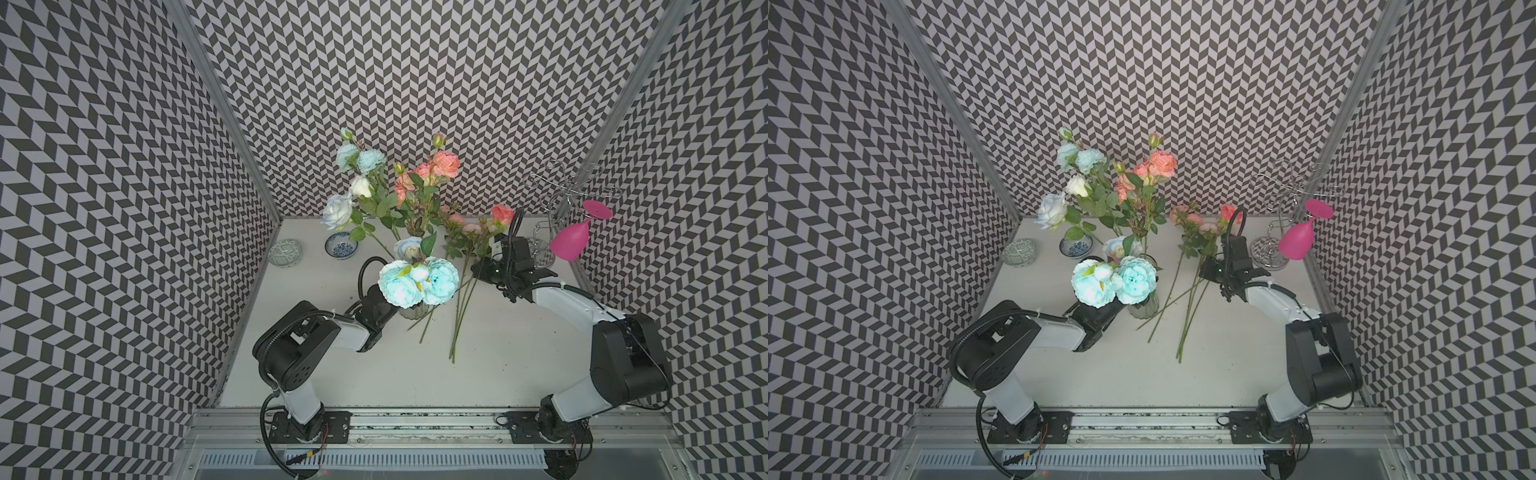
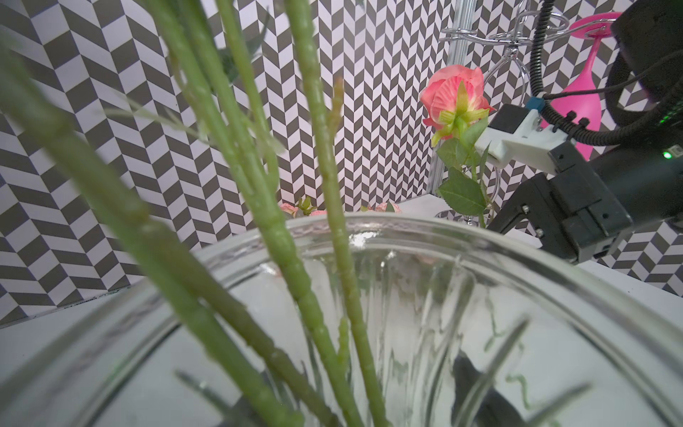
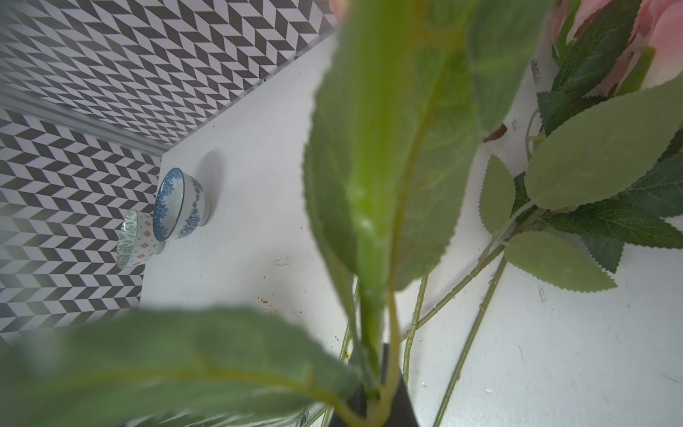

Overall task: Pick out pink flowers from the vase
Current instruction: Place the flower at the center of the board.

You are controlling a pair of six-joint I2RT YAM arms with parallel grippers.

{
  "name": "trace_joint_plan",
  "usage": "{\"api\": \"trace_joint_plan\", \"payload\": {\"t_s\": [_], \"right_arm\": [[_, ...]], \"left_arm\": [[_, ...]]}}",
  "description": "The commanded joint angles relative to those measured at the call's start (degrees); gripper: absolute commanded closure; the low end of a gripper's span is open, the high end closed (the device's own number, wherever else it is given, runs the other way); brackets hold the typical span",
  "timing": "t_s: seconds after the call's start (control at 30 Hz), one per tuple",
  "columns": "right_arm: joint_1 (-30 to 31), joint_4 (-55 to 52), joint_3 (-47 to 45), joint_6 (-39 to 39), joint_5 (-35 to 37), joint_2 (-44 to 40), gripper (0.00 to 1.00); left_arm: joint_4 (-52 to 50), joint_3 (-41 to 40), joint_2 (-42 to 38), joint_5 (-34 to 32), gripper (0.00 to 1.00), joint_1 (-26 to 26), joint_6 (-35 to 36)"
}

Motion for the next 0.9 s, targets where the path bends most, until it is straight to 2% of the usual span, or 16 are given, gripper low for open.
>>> {"api": "trace_joint_plan", "payload": {"t_s": [0.0,0.13,0.37,0.5,0.7,0.87], "right_arm": [[0.2,6.8,-0.8,0.4,4.7,0.7,0.96],[0.2,9.1,-1.4,1.6,4.8,2.5,0.88],[0.2,10.2,-1.9,2.8,4.8,2.0,0.65],[0.5,12.8,-3.7,2.2,3.2,-3.1,0.63],[1.6,25.2,-9.6,0.1,-5.7,-14.6,0.64],[3.9,31.7,-11.9,-0.9,-12.7,-18.4,0.64]], "left_arm": [[-9.1,-0.9,1.0,0.5,1.0,-0.4,-1.1],[-8.8,-0.9,1.3,0.7,1.0,-0.4,-1.1],[-8.5,-1.2,0.7,1.1,1.0,-0.4,0.0],[-8.0,-1.4,0.9,1.7,1.0,-0.4,0.3],[-7.4,-1.9,0.6,4.3,1.0,-0.2,1.5],[-5.6,-3.6,-0.1,7.8,1.0,0.4,3.3]]}}
